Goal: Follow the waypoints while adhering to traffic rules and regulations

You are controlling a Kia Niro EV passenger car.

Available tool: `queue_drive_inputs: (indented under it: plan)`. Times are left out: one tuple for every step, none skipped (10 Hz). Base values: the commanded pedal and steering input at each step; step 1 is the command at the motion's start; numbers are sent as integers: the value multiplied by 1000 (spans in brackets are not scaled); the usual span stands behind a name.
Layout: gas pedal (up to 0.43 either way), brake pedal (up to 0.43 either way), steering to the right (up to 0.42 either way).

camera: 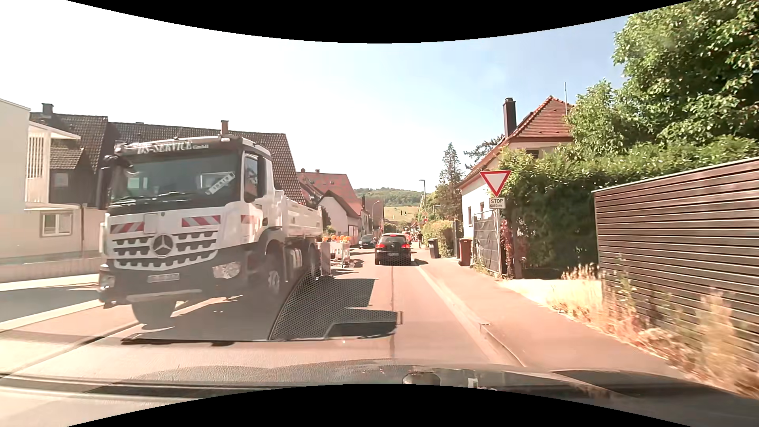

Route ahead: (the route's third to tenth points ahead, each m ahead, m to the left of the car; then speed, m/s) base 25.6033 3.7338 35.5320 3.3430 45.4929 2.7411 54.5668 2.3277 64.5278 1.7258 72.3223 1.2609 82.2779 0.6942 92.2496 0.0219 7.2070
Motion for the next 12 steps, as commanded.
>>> queue_drive_inputs:
  plan:
    - [0, 0, 0]
    - [0, 0, 0]
    - [0, 0, 0]
    - [0, 0, 0]
    - [0, 0, 0]
    - [0, 6, 1]
    - [0, 61, 1]
    - [0, 110, 1]
    - [0, 134, 1]
    - [0, 152, 1]
    - [0, 165, 2]
    - [0, 177, 1]
